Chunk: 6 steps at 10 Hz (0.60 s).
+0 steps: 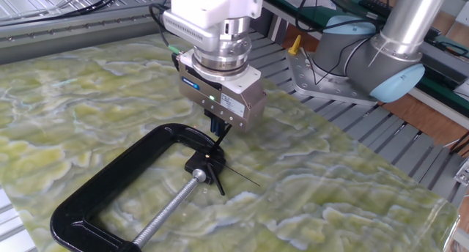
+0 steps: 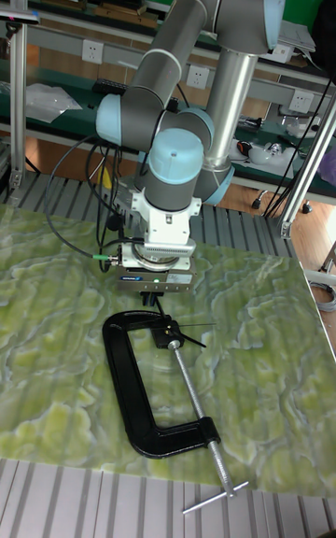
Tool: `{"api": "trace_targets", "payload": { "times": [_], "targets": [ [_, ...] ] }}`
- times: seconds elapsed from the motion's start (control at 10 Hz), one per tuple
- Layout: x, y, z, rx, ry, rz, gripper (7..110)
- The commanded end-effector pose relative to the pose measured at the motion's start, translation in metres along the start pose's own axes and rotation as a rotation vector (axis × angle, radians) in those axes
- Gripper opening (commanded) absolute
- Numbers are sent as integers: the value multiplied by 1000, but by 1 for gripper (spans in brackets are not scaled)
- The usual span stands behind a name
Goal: Turn the hands of a clock
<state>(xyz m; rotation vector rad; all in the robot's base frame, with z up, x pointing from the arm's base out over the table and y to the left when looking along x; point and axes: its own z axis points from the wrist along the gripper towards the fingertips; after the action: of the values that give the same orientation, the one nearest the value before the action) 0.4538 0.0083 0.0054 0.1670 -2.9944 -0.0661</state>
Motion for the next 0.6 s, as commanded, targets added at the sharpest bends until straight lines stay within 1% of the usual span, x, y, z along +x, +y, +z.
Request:
{"api": "trace_targets", "payload": {
  "times": [0.0, 0.5],
  "targets": [
    [1, 7, 0, -15, -5, 13, 7],
    [1, 12, 1, -16, -6, 24, 7]
  ]
}}
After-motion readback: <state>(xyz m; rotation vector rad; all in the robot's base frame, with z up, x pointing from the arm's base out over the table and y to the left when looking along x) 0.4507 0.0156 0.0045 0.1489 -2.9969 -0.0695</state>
